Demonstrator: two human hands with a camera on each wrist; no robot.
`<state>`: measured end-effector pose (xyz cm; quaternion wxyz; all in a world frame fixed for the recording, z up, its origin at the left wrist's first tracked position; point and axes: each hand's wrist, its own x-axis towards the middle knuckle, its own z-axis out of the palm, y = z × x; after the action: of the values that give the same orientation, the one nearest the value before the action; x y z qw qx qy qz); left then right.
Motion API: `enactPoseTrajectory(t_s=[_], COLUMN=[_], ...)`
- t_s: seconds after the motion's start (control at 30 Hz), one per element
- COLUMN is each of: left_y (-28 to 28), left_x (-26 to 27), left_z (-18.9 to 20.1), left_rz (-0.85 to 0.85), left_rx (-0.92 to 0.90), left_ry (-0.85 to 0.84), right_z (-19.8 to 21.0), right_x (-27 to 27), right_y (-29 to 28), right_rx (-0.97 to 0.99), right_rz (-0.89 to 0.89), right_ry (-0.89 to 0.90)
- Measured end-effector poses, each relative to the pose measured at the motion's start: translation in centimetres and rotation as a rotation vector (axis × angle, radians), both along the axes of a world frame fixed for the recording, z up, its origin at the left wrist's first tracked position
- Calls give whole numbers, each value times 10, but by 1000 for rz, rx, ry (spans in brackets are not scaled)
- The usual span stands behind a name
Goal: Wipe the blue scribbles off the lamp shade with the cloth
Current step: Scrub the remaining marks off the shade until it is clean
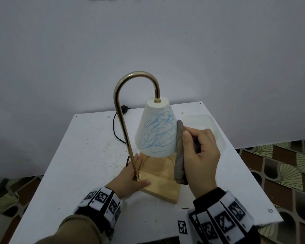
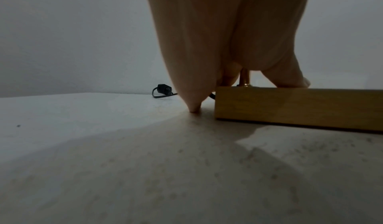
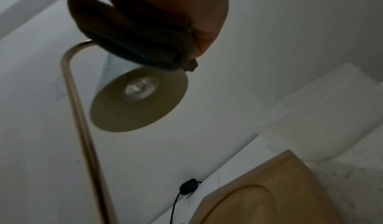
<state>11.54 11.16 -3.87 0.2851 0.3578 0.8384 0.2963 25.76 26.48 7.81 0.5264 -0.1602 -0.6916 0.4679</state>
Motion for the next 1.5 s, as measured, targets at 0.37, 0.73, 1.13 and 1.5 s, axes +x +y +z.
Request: enactPoseTrajectory(t_s=[0.37, 0.73, 1.13, 1.5], left_y=[1, 2, 1, 0], left_x=[3, 2, 3, 1], left_z=[4, 0, -4, -12], left_rz=[11, -2, 36, 53], left_rx=[-2, -20, 62, 122], left_ry=[16, 29, 11, -36], right_z=[40, 19, 8, 24], right_x=[-20, -23, -6, -7], right_y=[2, 29, 7, -9], right_rx=[44, -61, -48, 16], right_rz=[11, 18, 13, 28], right_ry=[46, -172, -23, 78])
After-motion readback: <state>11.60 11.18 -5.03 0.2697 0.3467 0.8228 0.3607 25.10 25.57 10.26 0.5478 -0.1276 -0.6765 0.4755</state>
